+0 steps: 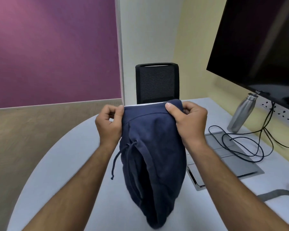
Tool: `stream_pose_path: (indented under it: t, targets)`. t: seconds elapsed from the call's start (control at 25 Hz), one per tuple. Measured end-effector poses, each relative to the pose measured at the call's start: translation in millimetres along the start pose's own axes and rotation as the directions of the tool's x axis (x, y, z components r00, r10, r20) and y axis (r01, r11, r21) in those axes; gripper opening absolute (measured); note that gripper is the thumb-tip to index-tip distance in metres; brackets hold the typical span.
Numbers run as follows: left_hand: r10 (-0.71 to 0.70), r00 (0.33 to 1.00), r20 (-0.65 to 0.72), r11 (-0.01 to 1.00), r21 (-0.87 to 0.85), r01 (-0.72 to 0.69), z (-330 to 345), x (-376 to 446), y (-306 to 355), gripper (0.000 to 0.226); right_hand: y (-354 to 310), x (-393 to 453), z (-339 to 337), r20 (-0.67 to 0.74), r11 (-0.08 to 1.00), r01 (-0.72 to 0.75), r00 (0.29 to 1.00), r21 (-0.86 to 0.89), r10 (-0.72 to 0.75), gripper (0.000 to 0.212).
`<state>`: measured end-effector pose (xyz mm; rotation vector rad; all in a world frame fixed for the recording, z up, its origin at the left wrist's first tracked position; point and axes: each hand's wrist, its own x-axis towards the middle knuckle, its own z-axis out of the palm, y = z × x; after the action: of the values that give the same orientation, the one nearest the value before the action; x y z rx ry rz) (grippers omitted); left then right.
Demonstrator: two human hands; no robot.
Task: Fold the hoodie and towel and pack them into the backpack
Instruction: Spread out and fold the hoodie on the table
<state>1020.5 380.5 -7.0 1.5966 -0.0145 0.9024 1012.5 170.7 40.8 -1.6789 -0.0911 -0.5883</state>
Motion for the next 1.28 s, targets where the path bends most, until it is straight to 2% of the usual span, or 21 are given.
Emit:
stream_pose_path:
  t: [0.08,0.12,0.2,0.24,0.32,0.36,0.4,0.44,0.52,0.56,0.64,0.68,0.76,0.84,0.88,0.96,1.04,1.08,1.12,1.2,1.28]
  targets:
    - [0.015,1.0,0.017,1.0,-0.011,-0.014,-0.8,11.9,7.3,0.03,-7.4,6.6,0.1,-0.01,0.996,-0.063,0.998,0.059,0.064,0.046]
    - [-0.037,0.998,0.043,0.999,0.018,0.036,-0.2,15.5,5.2,0.03,-1.5,9.1,2.4,-0.003,0.992,-0.111,0.994,0.057,0.111,0.047]
    - [-0.238,0.966,0.106,0.956,0.2,0.213,0.4,15.9,-13.9,0.029,27.6,10.2,8.6,0.035,0.969,-0.247,0.968,0.024,0.247,0.049]
    - [-0.348,0.928,0.133,0.907,0.298,0.297,-1.1,11.5,-27.9,0.026,49.8,7.4,11.6,0.072,0.944,-0.329,0.942,0.014,0.327,0.048]
    - [-0.529,0.828,0.187,0.811,0.401,0.427,-8.6,-4.9,-58.3,0.016,97.0,-4.1,14.7,0.158,0.863,-0.504,0.851,-0.016,0.5,0.032]
    - [-0.591,0.779,0.212,0.767,0.446,0.461,-15.7,-16.1,-71.5,0.01,116.7,-12.5,13.6,0.185,0.823,-0.566,0.804,-0.051,0.565,0.024]
    - [-0.629,0.741,0.234,0.732,0.498,0.464,-23.6,-28.2,-82.2,0.007,134.2,-21.8,9.6,0.191,0.791,-0.601,0.768,-0.116,0.611,0.027]
    - [-0.645,0.723,0.248,0.704,0.561,0.435,-32.0,-41.2,-91.2,0.004,150.6,-31.3,2.5,0.196,0.781,-0.576,0.759,-0.243,0.621,0.033]
    - [-0.596,0.762,0.252,0.677,0.669,0.308,-45.5,-67.9,-103.3,0.003,176.3,-48.9,-15.9,0.222,0.722,-0.357,0.789,-0.593,0.573,0.044]
    - [-0.54,0.798,0.267,0.686,0.689,0.233,-48.7,-82.4,-107.2,0.002,184.6,-56.4,-23.7,0.252,0.669,-0.242,0.795,-0.703,0.552,0.044]
    - [-0.412,0.84,0.353,0.757,0.645,0.1,-44.6,-111.9,-106.5,0.005,195.2,-69.7,-33.4,0.292,0.586,-0.108,0.786,-0.803,0.545,0.043]
    - [-0.373,0.831,0.412,0.796,0.602,0.058,-37.3,-125.5,-102.0,0.009,195.5,-75.3,-34.9,0.292,0.565,-0.082,0.79,-0.821,0.54,0.048]
    - [-0.362,0.76,0.539,0.826,0.564,-0.007,-15.0,-148.3,-91.3,0.028,202.8,-86.2,-33.1,0.268,0.541,-0.099,0.787,-0.835,0.556,0.075]
    - [-0.412,0.681,0.606,0.762,0.639,-0.107,12.0,-165.9,-84.0,0.06,212.0,-98.3,-30.8,0.213,0.531,-0.214,0.747,-0.82,0.629,0.096]
    - [-0.461,0.656,0.598,0.687,0.708,-0.163,24.4,-172.0,-81.3,0.07,218.3,-104.6,-30.3,0.199,0.529,-0.284,0.706,-0.8,0.679,0.095]
    - [-0.578,0.621,0.53,0.518,0.826,-0.222,42.6,-176.5,-79.8,0.081,230.2,-116.6,-30.9,0.215,0.537,-0.35,0.649,-0.768,0.73,0.076]
    - [-0.644,0.599,0.476,0.425,0.874,-0.237,51.9,-174.1,-83.4,0.078,237.6,-123.2,-31.8,0.212,0.567,-0.34,0.689,-0.75,0.693,0.042]
    - [-0.651,0.599,0.467,0.404,0.881,-0.248,53.9,-172.2,-86.0,0.067,237.6,-123.1,-33.1,0.19,0.578,-0.349,0.714,-0.737,0.674,0.023]
    - [-0.646,0.604,0.467,0.393,0.881,-0.261,54.5,-170.6,-88.1,0.053,237.9,-122.3,-34.8,0.176,0.581,-0.361,0.722,-0.729,0.669,0.017]
    - [-0.609,0.632,0.479,0.42,0.871,-0.255,51.9,-166.6,-88.7,0.022,236.9,-118.9,-37.0,0.164,0.598,-0.367,0.742,-0.713,0.65,0.027]
    - [-0.553,0.691,0.466,0.502,0.848,-0.17,43.1,-159.9,-87.7,0.007,234.1,-113.0,-41.0,0.131,0.651,-0.345,0.813,-0.677,0.567,0.019]
